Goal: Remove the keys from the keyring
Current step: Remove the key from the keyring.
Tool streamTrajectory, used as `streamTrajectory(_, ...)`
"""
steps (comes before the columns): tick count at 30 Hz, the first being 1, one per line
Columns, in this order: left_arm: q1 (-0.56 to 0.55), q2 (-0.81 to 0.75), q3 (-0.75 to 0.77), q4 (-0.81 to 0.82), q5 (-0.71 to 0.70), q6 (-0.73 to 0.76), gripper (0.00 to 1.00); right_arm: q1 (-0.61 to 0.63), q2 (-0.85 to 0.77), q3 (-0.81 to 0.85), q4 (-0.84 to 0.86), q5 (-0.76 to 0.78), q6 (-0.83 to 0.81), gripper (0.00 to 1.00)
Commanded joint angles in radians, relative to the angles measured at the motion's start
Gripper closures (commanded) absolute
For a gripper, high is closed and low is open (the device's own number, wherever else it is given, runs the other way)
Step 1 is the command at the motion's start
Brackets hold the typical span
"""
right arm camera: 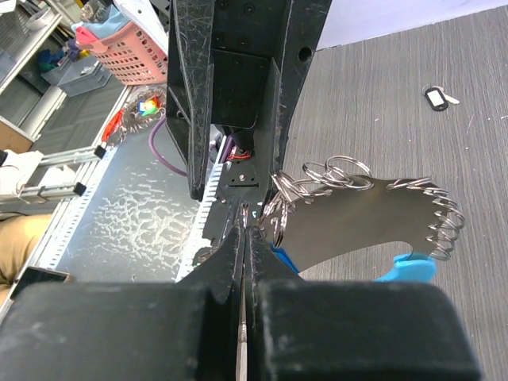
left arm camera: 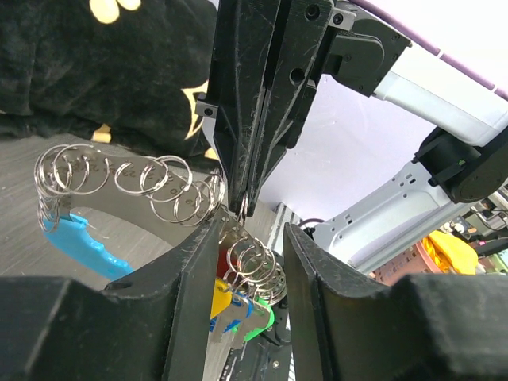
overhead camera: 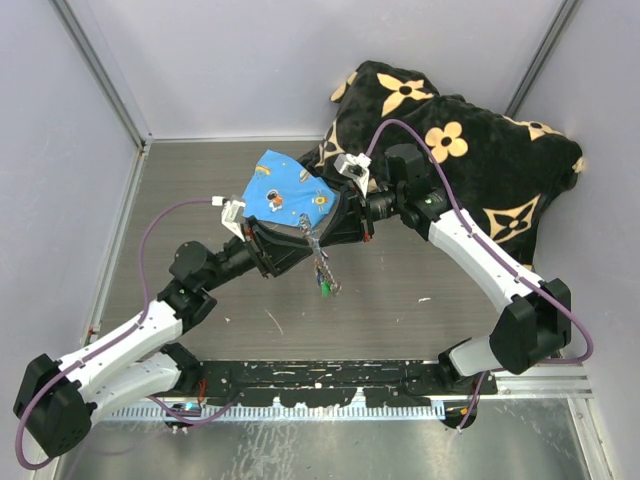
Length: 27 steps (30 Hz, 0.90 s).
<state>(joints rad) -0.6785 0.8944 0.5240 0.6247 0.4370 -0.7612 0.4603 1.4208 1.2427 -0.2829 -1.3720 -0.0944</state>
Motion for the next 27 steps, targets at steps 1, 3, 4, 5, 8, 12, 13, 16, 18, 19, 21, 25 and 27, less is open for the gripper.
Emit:
streamTrajectory(1, 0.001, 0.001, 0.045, 0.082, 0.034, -0.014, 0.61, -0.006, -0.019, 0.006, 0.068, -0.035, 0.025, 0.99)
streamTrajectory(3, 0.001, 0.003, 0.044, 0.081, 0.034, -0.016, 0.61, -0.008, -0.019, 0.005, 0.070, -0.034, 0.029, 0.99)
streamTrajectory(4, 0.001, 0.006, 0.044, 0.081, 0.034, -0.016, 0.61, -0.008, -0.019, 0.005, 0.071, -0.034, 0.029, 0.99)
streamTrajectory(5, 0.001, 0.006, 0.043, 0.082, 0.031, -0.016, 0.61, -0.007, -0.019, 0.004, 0.073, -0.034, 0.030, 0.99)
streamTrajectory(8, 0.001, 0.013, 0.042, 0.074, 0.024, -0.016, 0.61, -0.008, -0.020, 0.004, 0.076, -0.034, 0.034, 0.99)
streamTrajectory(12, 0.001, 0.025, 0.041, 0.067, 0.015, -0.015, 0.61, -0.008, -0.020, 0.004, 0.078, -0.036, 0.040, 0.99)
streamTrajectory(13, 0.001, 0.027, 0.042, 0.066, 0.013, -0.015, 0.61, -0.007, -0.020, 0.004, 0.080, -0.035, 0.040, 0.99)
streamTrajectory(16, 0.002, 0.037, 0.047, 0.069, 0.012, -0.016, 0.63, -0.006, -0.020, 0.002, 0.082, -0.036, 0.041, 0.99)
streamTrajectory(18, 0.001, 0.046, 0.052, 0.070, 0.012, -0.021, 0.67, -0.006, -0.020, 0.002, 0.083, -0.035, 0.043, 0.99)
streamTrajectory(19, 0.001, 0.050, 0.055, 0.071, 0.013, -0.021, 0.69, -0.008, -0.020, 0.000, 0.085, -0.034, 0.045, 0.99)
streamTrajectory(21, 0.000, 0.060, 0.061, 0.072, 0.014, -0.025, 0.73, -0.007, -0.020, -0.001, 0.087, -0.035, 0.045, 0.99)
streamTrajectory(25, 0.000, 0.072, 0.070, 0.075, 0.019, -0.031, 0.74, -0.008, -0.020, -0.002, 0.090, -0.035, 0.050, 0.99)
streamTrajectory(27, -0.001, 0.077, 0.073, 0.077, 0.021, -0.033, 0.76, -0.008, -0.021, -0.004, 0.093, -0.034, 0.051, 0.99)
